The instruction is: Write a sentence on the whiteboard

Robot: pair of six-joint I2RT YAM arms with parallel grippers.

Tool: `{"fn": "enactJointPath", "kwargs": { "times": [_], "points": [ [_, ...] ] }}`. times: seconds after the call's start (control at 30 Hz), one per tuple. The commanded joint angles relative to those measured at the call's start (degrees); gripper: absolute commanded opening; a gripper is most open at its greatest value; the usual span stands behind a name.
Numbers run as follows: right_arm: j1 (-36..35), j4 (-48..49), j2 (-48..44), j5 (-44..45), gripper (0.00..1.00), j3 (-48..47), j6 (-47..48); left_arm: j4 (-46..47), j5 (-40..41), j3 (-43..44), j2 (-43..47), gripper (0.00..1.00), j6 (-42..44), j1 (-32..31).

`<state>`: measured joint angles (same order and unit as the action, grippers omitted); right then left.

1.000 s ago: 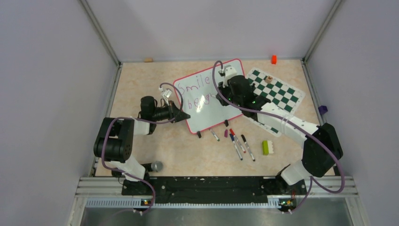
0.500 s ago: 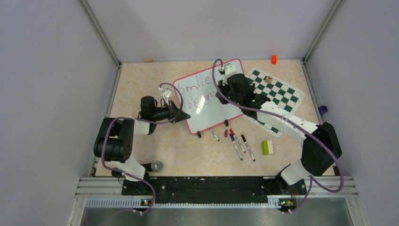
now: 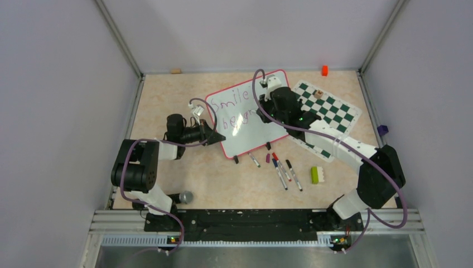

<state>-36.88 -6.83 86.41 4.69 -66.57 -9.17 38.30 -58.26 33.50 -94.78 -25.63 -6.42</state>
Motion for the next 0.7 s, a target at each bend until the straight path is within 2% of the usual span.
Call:
{"fn": "enactJointPath", "kwargs": {
  "times": [0.0,0.43,0.67],
  "points": [
    [1.6,1.0,-0.9,3.2,0.0,-2.4,0.3,-7.3,4.1,-0.6,-2.3,0.0,0.8,-0.7],
    [2.2,4.0,-8.6,-2.0,0.0,1.2,-1.1,-7.3,4.1,-0.6,-2.1,0.0,0.8,-0.7],
    [2.8,2.3,-8.4,-1.5,0.0,2.2,-1.4,-7.3,4.2,-0.7,-2.1,0.0,0.8,-0.7]
  ]
}}
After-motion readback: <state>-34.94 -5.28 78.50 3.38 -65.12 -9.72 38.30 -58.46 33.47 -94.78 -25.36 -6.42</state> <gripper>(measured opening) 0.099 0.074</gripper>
